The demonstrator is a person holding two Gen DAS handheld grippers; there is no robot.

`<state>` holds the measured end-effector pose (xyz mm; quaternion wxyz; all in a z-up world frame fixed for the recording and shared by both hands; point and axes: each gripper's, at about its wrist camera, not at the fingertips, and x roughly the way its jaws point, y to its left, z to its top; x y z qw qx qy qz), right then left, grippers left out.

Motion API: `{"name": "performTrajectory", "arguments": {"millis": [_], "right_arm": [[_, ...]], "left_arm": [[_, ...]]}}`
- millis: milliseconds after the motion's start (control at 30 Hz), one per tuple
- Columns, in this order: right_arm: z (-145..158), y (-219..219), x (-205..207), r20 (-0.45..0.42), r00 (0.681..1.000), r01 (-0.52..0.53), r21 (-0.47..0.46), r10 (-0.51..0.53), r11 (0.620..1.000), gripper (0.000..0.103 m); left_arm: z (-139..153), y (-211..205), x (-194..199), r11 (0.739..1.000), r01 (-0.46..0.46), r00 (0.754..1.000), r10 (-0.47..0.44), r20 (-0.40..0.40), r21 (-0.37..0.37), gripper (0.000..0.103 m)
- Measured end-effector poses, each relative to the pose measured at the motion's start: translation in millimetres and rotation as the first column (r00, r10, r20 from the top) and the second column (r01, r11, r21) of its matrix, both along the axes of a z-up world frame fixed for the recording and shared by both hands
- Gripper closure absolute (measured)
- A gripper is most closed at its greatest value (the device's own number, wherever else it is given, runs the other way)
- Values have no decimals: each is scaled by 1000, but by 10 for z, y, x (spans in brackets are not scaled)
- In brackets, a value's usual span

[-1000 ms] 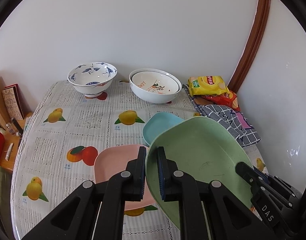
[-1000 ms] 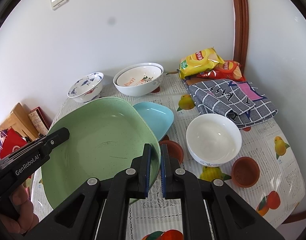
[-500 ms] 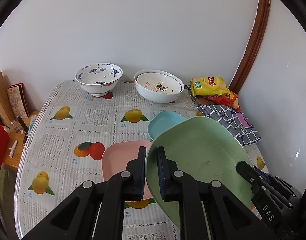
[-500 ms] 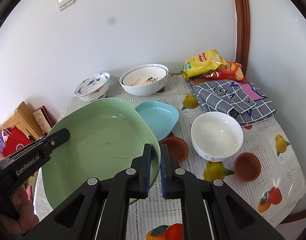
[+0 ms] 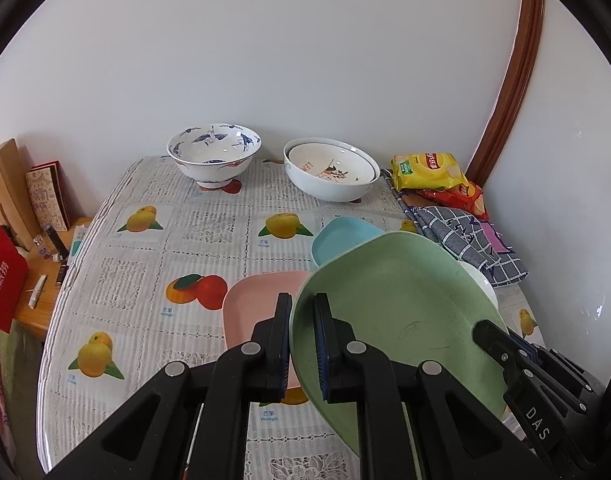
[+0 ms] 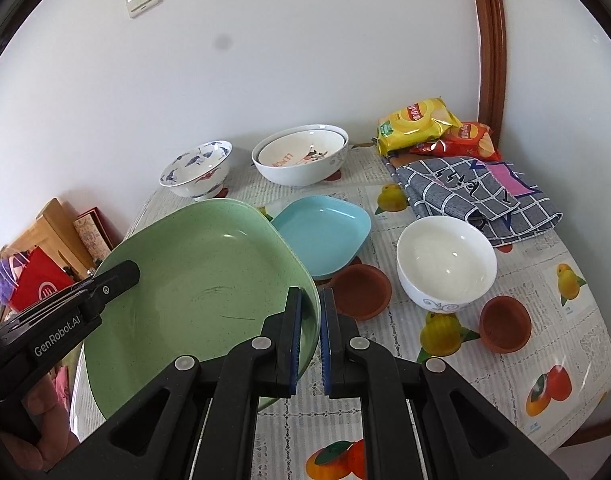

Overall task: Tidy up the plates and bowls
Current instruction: 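Lift the green plate with both grippers and carry it over the pink plate, then lower the green plate onto the pink plate with both grippers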

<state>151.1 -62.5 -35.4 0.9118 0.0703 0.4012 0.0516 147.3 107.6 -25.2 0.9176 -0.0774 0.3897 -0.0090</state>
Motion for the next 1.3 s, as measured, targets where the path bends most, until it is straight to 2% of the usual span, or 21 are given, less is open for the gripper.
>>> {"name": "performTrajectory", "arguments": {"millis": [600, 1300], "right_arm": [[-251, 210, 67, -53, 998, -44, -15, 43, 999, 95], [-910, 473, 390, -203, 974, -106, -37, 96, 994, 94]], "left_arm": [[-278, 224, -2, 999, -45, 997, 44, -59, -7, 92], [-929, 481, 318, 995, -96, 975, 89, -201, -23, 92]]}}
